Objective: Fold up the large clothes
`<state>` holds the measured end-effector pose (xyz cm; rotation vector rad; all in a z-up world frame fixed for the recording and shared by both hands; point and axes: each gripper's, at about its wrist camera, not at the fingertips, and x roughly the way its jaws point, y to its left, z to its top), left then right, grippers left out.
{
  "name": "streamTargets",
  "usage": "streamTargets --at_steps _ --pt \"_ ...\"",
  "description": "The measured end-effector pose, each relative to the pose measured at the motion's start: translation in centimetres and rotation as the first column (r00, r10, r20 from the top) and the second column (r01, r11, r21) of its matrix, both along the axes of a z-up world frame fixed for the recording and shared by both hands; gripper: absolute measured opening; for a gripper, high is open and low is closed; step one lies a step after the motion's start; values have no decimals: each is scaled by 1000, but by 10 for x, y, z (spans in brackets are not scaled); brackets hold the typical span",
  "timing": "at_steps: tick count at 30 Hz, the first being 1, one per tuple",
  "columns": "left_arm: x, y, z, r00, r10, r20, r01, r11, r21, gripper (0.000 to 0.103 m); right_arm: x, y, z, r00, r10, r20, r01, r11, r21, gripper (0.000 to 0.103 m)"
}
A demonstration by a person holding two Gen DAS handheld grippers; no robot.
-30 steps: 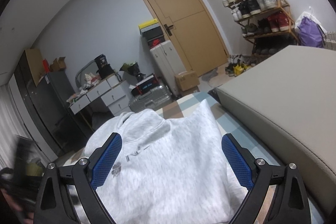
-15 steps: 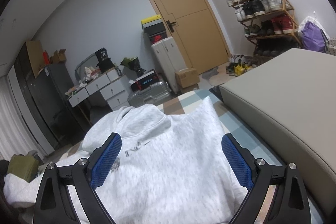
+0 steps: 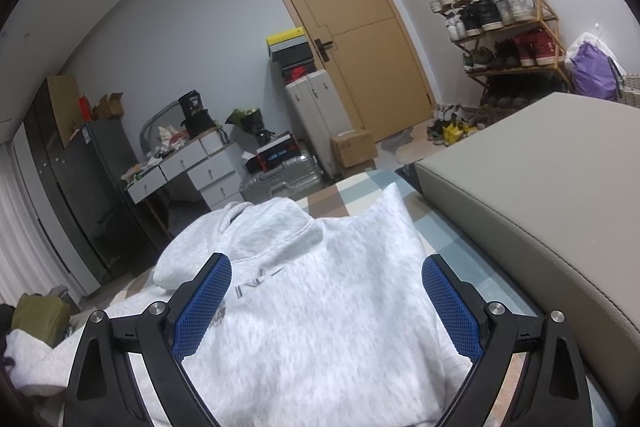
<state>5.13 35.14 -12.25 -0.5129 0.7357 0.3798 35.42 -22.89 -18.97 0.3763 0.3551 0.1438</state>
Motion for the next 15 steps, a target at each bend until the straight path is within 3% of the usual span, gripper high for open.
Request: streamTargets --at_steps 3,7,11,15 --pt "-11 -2 16 999 16 50 -16 1000 -8 11 0 0 0 1000 2 3 -2 1000 3 98" --pt "-10 -14 45 994 15 109 -28 993 117 9 1 -1 0 1000 6 4 -6 1000 9 98" --pt "6 -17 70 992 -9 128 -15 982 186 9 1 -1 -1 1000 7 4 -7 1000 18 98" --pt "23 -23 106 986 -47 162 -1 959 284 9 1 -1 0 1000 3 6 -4 1000 18 98"
